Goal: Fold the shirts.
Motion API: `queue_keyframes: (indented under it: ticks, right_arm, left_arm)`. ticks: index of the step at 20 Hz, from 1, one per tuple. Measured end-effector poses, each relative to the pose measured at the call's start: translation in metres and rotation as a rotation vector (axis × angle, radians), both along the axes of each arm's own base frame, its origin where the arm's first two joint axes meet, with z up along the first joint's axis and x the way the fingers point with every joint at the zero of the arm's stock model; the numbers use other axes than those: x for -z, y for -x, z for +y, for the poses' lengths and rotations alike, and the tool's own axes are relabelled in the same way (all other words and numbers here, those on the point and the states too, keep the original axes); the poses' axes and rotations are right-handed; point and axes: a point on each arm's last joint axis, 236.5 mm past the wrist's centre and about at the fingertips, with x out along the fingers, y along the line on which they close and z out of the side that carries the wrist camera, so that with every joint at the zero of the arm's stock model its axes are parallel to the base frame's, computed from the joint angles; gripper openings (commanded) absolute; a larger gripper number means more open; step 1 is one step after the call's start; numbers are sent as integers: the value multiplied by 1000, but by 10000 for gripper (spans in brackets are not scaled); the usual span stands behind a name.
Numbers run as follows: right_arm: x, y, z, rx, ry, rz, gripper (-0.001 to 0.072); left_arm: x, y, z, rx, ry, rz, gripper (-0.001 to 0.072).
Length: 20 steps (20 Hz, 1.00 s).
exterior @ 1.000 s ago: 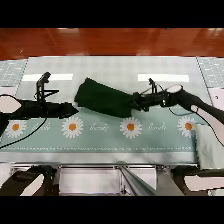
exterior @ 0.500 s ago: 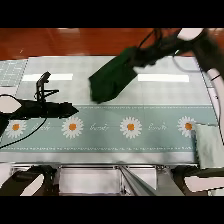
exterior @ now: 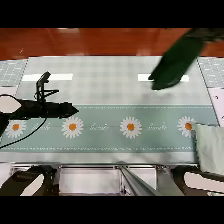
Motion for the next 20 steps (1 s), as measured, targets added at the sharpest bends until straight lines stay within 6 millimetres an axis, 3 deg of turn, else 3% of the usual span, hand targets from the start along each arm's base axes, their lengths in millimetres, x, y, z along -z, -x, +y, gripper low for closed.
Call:
queue_keyframes:
  ticks: [5, 7, 10, 14, 20]
  right_arm:
    - [-19, 58, -117, 302, 27, 34, 21]
    - [-20, 83, -155, 410, 35, 58, 21]
    - [-13, 124, -192, 547, 10, 101, 21]
    - [37, 188, -211, 736, -99, 224, 21]
    - [152, 292, -187, 995, -167, 533, 22]
  left_arm:
    - [-9, -6, -2, -9, 17, -23, 21]
    - [-20, -16, -3, -23, 25, -62, 21]
    - [-42, -34, -1, -51, 32, -140, 21]
    - [-69, -60, 6, -106, 36, -245, 21]
    - [-86, -86, 33, -197, 19, -332, 21]
